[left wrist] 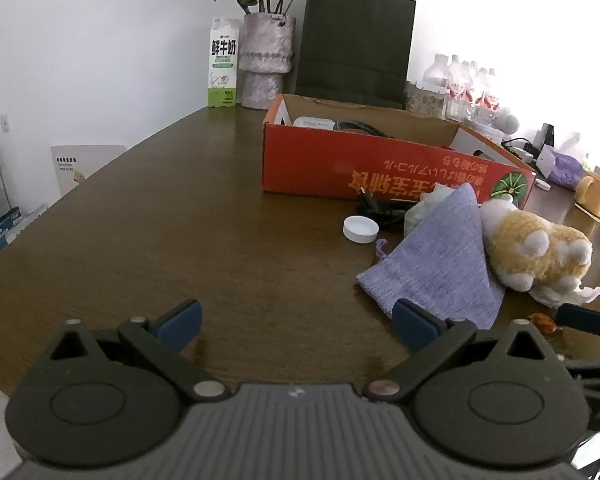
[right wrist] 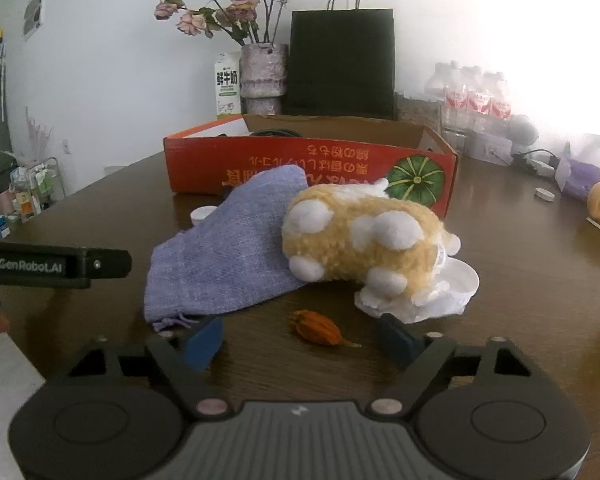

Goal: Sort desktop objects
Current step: 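Grasp the purple cloth pouch with the left tool while the right tool grasps the orange dried chili, then carry the pouch and chili into the cardboard box and open both tools, then lift both open tools out of the box back toward the table, then grasp the white crumpled tissue with the right tool while the left tool grasps the white bottle cap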

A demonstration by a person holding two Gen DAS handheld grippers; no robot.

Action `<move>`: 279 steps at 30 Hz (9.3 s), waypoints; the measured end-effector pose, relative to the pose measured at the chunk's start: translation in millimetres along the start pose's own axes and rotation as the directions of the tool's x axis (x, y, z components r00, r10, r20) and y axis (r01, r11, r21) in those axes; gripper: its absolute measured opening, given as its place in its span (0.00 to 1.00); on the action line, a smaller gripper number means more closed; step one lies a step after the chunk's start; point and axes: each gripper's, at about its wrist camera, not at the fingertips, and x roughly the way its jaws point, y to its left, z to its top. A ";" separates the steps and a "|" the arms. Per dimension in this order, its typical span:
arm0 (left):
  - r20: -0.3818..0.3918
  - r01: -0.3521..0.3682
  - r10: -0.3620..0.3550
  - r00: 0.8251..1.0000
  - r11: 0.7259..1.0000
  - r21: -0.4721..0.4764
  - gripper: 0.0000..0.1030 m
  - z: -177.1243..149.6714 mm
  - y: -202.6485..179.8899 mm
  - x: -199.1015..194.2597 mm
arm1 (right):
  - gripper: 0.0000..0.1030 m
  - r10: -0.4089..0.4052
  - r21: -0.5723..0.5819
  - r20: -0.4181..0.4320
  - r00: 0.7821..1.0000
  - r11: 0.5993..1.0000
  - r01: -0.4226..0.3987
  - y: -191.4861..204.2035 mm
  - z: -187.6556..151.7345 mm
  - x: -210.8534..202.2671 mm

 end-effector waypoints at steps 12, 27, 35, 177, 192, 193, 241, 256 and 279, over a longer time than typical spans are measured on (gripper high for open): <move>0.021 0.038 -0.039 0.999 0.998 0.059 1.00 11.4 -19.7 -1.9 | 0.11 0.052 0.008 0.021 0.998 0.999 -0.053 -5.8 3.4 -13.2; -0.043 0.164 -0.160 0.986 0.977 0.136 0.95 12.2 -60.8 38.6 | 0.11 0.043 0.033 0.037 0.998 0.998 -0.044 -19.6 4.0 -17.4; -0.003 0.142 -0.144 0.990 0.975 0.171 0.53 4.9 -61.1 32.2 | 0.11 0.065 0.039 0.027 0.998 0.997 -0.066 -18.6 1.3 -11.0; 0.223 -0.009 -0.017 0.975 0.993 0.116 1.00 82.1 -13.7 -3.1 | 1.00 -0.098 -0.050 0.099 0.990 0.993 0.103 -76.6 80.9 -29.9; 0.137 -0.013 0.001 0.991 0.996 0.085 1.00 42.7 -3.6 -5.6 | 0.95 -0.058 -0.046 0.004 0.998 0.997 0.058 -76.4 26.0 -31.3; 0.129 -0.009 -0.003 0.992 0.996 0.087 1.00 40.5 -4.1 -4.7 | 0.92 -0.051 -0.049 -0.004 0.999 0.998 0.050 -73.8 24.2 -28.9; 0.075 0.005 -0.014 0.997 0.994 0.112 1.00 44.7 -19.1 32.1 | 0.09 -0.093 -0.007 0.110 0.990 0.996 0.094 -104.5 60.5 -16.1; -0.010 -0.019 0.020 1.000 0.993 0.117 0.99 58.6 -26.1 82.5 | 0.09 -0.085 0.029 0.119 0.989 0.996 0.082 -119.4 75.9 15.4; -0.018 0.079 -0.078 0.997 0.988 0.136 0.28 62.8 -30.3 80.5 | 0.09 -0.066 0.037 0.134 0.989 0.997 0.061 -120.4 81.3 12.7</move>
